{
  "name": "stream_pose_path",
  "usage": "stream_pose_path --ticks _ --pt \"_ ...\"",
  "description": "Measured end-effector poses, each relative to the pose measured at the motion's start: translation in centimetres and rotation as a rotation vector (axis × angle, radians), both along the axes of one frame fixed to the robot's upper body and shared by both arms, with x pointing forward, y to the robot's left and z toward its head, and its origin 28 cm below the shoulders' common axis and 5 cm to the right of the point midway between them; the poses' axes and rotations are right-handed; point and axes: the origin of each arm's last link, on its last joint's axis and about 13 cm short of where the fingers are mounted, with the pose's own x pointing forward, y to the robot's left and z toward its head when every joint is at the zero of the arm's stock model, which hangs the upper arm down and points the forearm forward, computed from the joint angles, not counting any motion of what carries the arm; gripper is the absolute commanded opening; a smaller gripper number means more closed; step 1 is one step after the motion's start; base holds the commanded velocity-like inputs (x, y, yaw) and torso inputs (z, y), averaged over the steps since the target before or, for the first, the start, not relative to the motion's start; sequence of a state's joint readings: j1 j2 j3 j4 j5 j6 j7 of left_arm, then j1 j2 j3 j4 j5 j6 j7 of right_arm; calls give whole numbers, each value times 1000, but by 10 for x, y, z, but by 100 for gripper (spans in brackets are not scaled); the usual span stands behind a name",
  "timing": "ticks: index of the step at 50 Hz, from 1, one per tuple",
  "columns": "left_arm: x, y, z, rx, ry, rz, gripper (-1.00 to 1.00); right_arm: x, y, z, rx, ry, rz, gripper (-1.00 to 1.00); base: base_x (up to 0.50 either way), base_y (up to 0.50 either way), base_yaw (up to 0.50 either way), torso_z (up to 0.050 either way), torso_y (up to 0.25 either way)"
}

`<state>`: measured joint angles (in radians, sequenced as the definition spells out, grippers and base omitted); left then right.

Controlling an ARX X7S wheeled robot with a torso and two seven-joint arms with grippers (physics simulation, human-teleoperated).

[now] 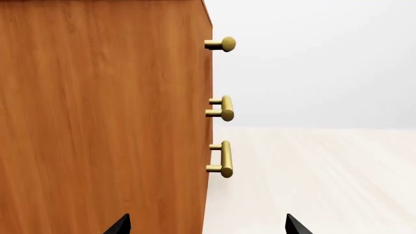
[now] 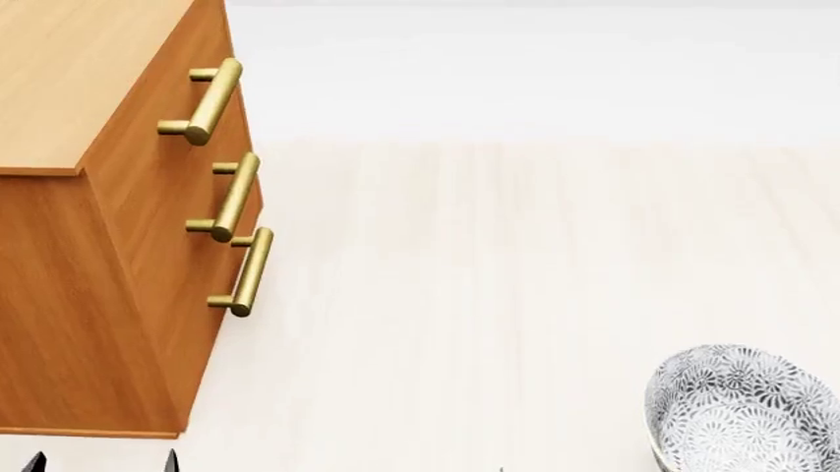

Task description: Put the bowl on top of the cabinet.

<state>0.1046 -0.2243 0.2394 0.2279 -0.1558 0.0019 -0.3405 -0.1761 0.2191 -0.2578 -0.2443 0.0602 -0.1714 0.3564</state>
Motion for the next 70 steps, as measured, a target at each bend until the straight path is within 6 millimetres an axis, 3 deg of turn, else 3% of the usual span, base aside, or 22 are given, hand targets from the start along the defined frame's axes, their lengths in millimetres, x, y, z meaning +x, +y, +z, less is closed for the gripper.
stream_pose_path --ticks 14,32,44,70 --pt "0 0 0 2 -3 0 100 0 0 0 -4 -5 -2 100 375 0 0 0 0" --pt "0 0 1 3 -6 3 100 -2 0 4 7 -12 -65 100 2 0 0 0 0" --pt "0 0 0 0 -3 3 100 -4 -4 19 109 9 -233 100 0 0 0 0 0" --pt "1 -1 -1 3 -1 4 100 -18 -25 39 309 51 -364 100 0 0 0 0 0"
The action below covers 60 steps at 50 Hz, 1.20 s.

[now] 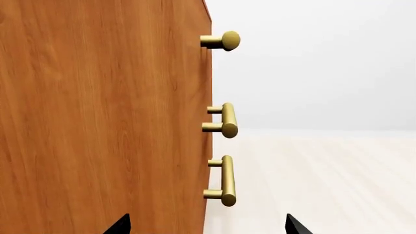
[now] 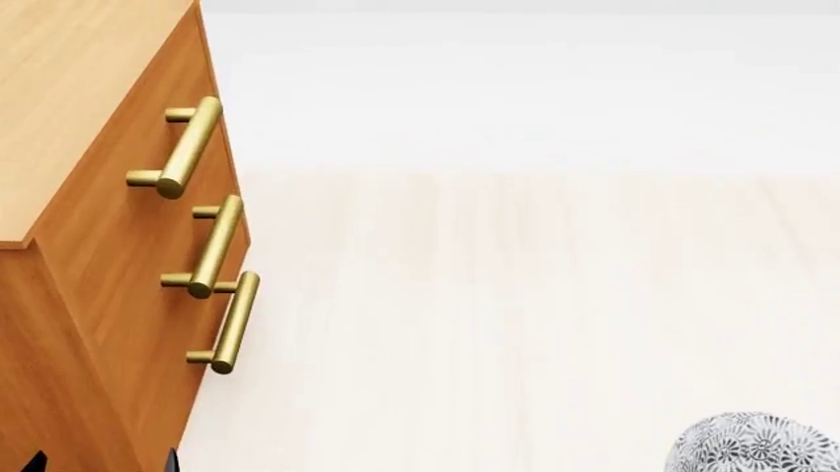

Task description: Put the bowl on top of the cabinet.

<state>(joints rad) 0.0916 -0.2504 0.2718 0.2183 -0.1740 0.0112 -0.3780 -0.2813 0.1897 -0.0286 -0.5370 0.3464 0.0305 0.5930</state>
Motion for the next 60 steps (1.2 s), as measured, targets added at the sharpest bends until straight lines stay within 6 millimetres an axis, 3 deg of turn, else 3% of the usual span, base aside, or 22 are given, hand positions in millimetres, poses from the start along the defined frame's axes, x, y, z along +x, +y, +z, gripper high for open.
stream_pose_path --ticks 24,60 --pt "0 0 0 0 -1 -1 100 -22 -14 8 190 -30 -102 100 0 0 0 0 0" --pt "0 0 0 -1 -1 -1 100 -22 -35 3 521 -2 -187 100 0 0 0 0 0"
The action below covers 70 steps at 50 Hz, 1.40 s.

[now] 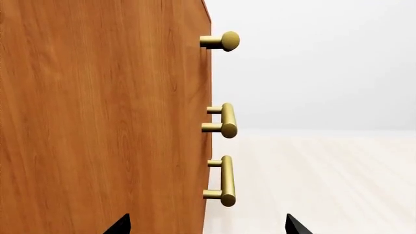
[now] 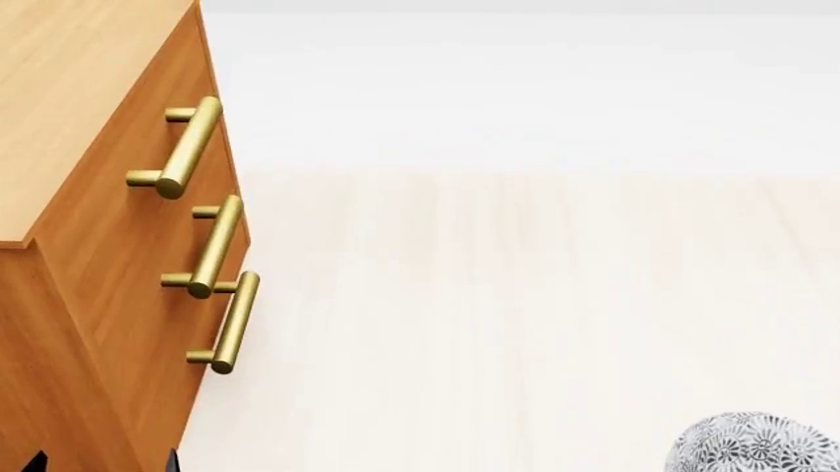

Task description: Put the bowl on top of the cabinet.

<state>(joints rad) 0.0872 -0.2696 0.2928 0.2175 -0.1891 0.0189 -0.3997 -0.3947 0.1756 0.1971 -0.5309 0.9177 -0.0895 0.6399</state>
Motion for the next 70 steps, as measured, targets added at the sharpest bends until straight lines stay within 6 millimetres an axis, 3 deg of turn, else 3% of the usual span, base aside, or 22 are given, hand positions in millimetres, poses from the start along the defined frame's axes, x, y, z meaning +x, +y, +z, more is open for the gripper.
stream_pose_path --ticks 70 --pt "2 -1 -2 6 9 -8 100 53 -20 -21 82 162 -34 100 0 0 0 0 0"
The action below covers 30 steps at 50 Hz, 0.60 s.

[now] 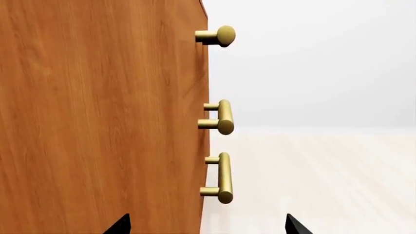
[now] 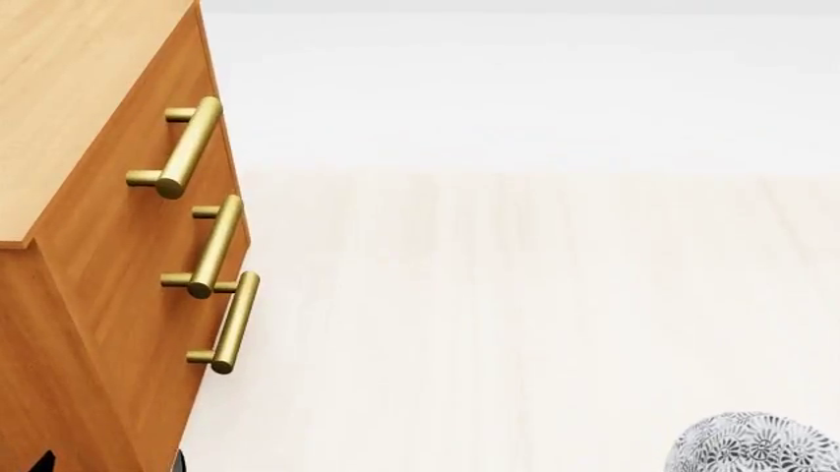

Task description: Put the bowl on top of the cabinet.

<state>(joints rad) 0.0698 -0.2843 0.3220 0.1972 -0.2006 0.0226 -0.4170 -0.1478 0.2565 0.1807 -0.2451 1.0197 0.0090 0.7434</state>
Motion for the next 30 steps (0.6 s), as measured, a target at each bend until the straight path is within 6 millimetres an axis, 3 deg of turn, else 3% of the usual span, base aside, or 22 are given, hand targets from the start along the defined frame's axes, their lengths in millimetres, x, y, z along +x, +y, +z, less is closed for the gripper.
stream_pose_path --ticks 30 --pt "1 0 -1 2 4 -4 100 29 -4 -16 36 90 6 100 0 0 0 0 0"
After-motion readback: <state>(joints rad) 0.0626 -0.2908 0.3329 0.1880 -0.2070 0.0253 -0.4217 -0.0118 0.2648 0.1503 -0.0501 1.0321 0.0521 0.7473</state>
